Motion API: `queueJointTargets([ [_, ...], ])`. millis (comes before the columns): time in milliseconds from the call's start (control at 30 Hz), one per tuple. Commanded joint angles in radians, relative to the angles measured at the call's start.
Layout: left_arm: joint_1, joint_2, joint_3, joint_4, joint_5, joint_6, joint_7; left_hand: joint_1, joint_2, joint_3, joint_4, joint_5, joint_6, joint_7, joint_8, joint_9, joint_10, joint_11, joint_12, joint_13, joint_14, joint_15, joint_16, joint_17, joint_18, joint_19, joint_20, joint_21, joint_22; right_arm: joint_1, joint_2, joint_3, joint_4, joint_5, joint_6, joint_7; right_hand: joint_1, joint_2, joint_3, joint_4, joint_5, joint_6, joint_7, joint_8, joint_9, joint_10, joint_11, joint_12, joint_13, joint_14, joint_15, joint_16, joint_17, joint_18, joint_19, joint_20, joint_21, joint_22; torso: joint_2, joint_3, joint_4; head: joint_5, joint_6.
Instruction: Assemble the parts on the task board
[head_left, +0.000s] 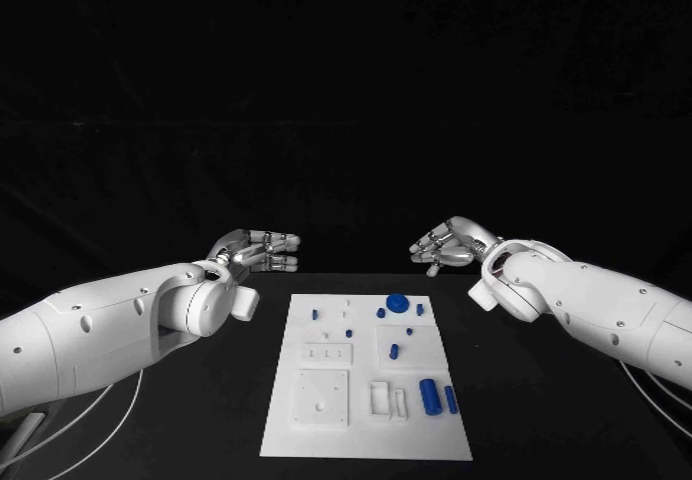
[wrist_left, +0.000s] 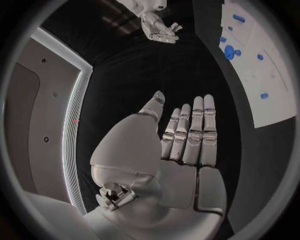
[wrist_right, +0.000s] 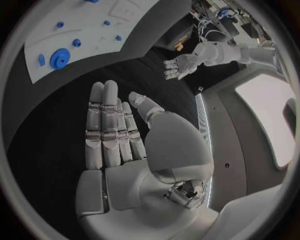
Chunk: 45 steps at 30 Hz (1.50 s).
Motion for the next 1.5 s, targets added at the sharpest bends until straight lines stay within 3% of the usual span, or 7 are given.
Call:
queueJointTargets([
  [33, 0.004, -0.012, 0.004, 0.043, -0.025, 0.020, 0.022, -0.002, 0.009, -0.002, -0.010, 0.004, -0.011, 0.001, -0.004, -0.001, -0.007, 0.000, -0.003, 0.001, 0.007, 0.000, -0.002, 0.001, -0.015, 0.002, -0.007, 0.008, -0.004, 0.000, 0.009, 0.001, 0.004, -0.276, -0.004, -0.007, -0.006, -0.009, -0.006, -0.013, -0.007, -0.004, 0.001, -0.005, -0.003, -0.015, 0.000, 0.005, 0.000, 0.043, -0.012, 0.176, 0.121, 0.026, 0.070, -0.016, 0.064, 0.039, 0.028, 0.0068, 0.0215, -0.005, 0.009],
  [67, 0.005, -0.018, 0.005, 0.058, -0.019, 0.022, 0.022, -0.005, 0.009, -0.003, -0.011, 0.004, -0.013, 0.001, -0.004, -0.001, -0.011, 0.000, -0.003, 0.000, 0.007, 0.001, -0.002, 0.001, -0.015, 0.002, -0.007, 0.010, -0.004, 0.000, 0.012, 0.001, 0.005, -0.307, -0.003, -0.019, -0.016, -0.010, 0.003, -0.021, -0.007, -0.009, 0.001, -0.003, -0.002, -0.029, 0.004, 0.003, 0.000, 0.022, -0.010, 0.285, 0.200, 0.032, 0.080, -0.016, 0.095, 0.063, 0.032, 0.0085, 0.0243, -0.004, 0.010],
  [167, 0.007, -0.035, 0.008, 0.100, 0.003, 0.029, 0.020, -0.012, 0.005, -0.010, -0.013, 0.004, -0.034, 0.001, -0.005, -0.002, -0.025, 0.003, -0.003, 0.000, 0.011, -0.001, -0.001, 0.001, -0.013, 0.008, -0.008, 0.017, -0.004, 0.000, 0.022, 0.001, 0.004, -0.383, -0.024, -0.058, -0.022, -0.023, -0.007, -0.030, -0.015, -0.026, 0.004, -0.005, -0.003, -0.123, 0.025, 0.007, 0.000, 0.024, 0.004, 0.367, 0.260, 0.049, 0.109, -0.008, 0.130, 0.088, 0.050, 0.0130, 0.0307, -0.009, 0.016],
  [333, 0.021, -0.057, 0.010, 0.158, 0.017, 0.041, 0.016, -0.018, 0.000, -0.017, -0.014, 0.003, -0.045, -0.002, -0.005, -0.002, -0.039, 0.004, -0.003, 0.001, 0.005, 0.002, -0.003, 0.000, -0.013, 0.008, -0.007, 0.020, -0.006, 0.000, 0.035, 0.001, 0.004, -0.493, -0.050, -0.117, 0.006, -0.011, -0.064, -0.051, -0.027, -0.041, 0.010, -0.005, -0.004, -0.146, 0.035, 0.004, -0.001, -0.031, 0.019, 0.479, 0.332, 0.100, 0.085, 0.031, 0.183, 0.157, 0.072, 0.0134, 0.0457, -0.029, 0.024],
  [667, 0.051, -0.078, 0.011, 0.213, 0.016, 0.052, 0.004, -0.018, -0.023, -0.035, -0.020, -0.002, -0.057, 0.001, -0.005, -0.003, -0.047, 0.006, -0.003, 0.001, 0.002, 0.003, -0.003, -0.002, -0.014, 0.008, -0.006, 0.020, -0.012, 0.000, 0.057, 0.001, 0.001, -0.631, -0.045, -0.211, 0.029, -0.042, -0.070, -0.035, -0.043, -0.077, 0.026, -0.005, -0.005, -0.177, 0.043, 0.004, 0.000, -0.034, 0.025, 0.536, 0.318, 0.101, 0.101, 0.029, 0.187, 0.190, 0.109, 0.0162, 0.0707, -0.058, 0.043],
  [1200, 0.062, -0.073, 0.016, 0.242, 0.011, 0.057, -0.003, -0.004, -0.035, -0.044, -0.019, -0.003, -0.078, 0.001, -0.006, -0.004, -0.057, 0.003, -0.003, 0.001, 0.000, 0.002, -0.003, -0.004, -0.020, 0.022, -0.010, 0.002, -0.027, -0.007, 0.090, -0.001, -0.020, -0.733, 0.009, -0.274, 0.030, -0.078, 0.016, -0.017, -0.076, -0.075, 0.023, -0.006, -0.006, -0.168, 0.042, 0.004, -0.001, -0.042, 0.024, 0.568, 0.299, 0.091, 0.104, 0.020, 0.181, 0.239, 0.147, 0.0168, 0.0835, -0.083, 0.041],
  [1500, 0.067, -0.075, 0.024, 0.251, 0.011, 0.059, -0.004, -0.002, -0.035, -0.044, -0.018, -0.003, -0.077, 0.000, -0.006, -0.004, -0.057, 0.003, -0.003, 0.001, -0.001, 0.002, -0.004, -0.004, -0.020, 0.023, -0.010, 0.000, -0.028, -0.021, 0.103, -0.009, -0.036, -0.764, 0.029, -0.297, 0.036, -0.080, 0.023, -0.019, -0.081, -0.073, 0.022, -0.005, -0.006, -0.165, 0.041, 0.004, 0.000, -0.041, 0.025, 0.573, 0.299, 0.092, 0.106, 0.020, 0.181, 0.245, 0.161, 0.0188, 0.0888, -0.084, 0.045],
])
